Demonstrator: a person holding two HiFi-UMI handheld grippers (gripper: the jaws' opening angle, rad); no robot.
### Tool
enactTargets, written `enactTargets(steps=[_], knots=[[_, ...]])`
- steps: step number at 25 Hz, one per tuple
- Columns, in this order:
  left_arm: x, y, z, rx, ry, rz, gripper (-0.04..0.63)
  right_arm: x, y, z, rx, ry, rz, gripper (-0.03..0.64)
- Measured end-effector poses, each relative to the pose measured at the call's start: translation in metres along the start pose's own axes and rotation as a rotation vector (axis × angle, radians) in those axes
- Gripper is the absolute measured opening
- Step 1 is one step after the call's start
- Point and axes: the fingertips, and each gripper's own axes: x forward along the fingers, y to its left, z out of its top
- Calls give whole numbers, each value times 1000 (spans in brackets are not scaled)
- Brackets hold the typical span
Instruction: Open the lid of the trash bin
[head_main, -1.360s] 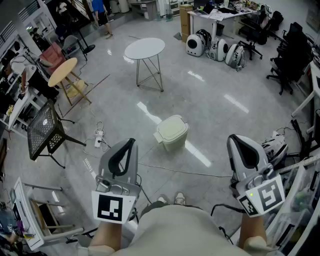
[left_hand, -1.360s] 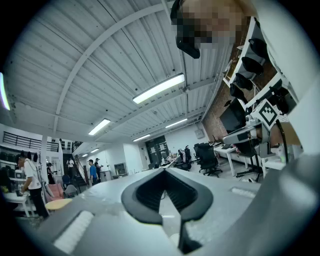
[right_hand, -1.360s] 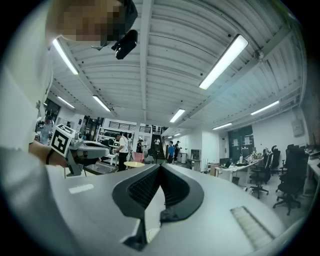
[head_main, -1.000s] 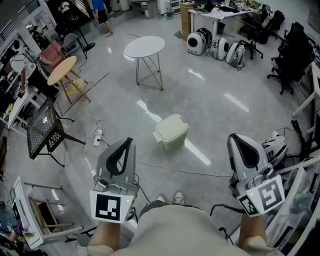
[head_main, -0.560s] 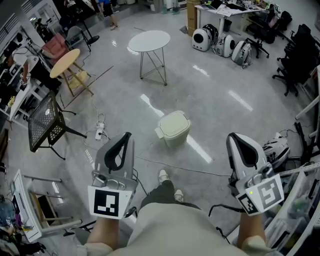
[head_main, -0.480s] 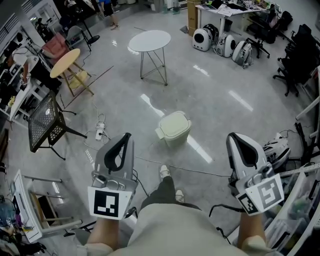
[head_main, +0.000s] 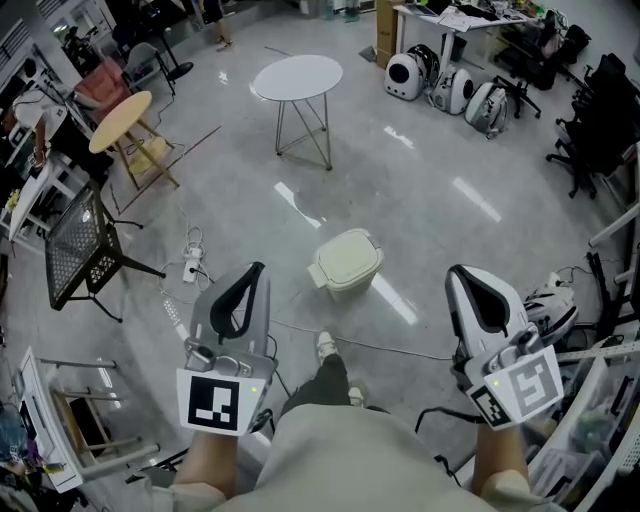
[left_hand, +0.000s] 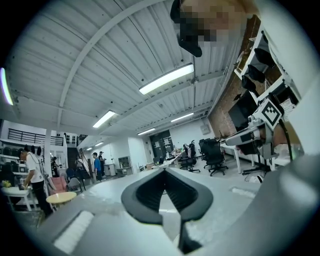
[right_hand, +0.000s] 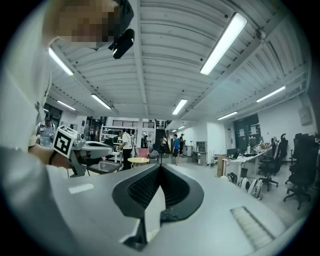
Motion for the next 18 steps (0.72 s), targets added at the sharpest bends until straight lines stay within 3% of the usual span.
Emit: enactTargets(steps=[18], knots=[[142, 137, -31, -5, 10, -52, 2, 193, -48, 20, -9, 16, -37, 3]])
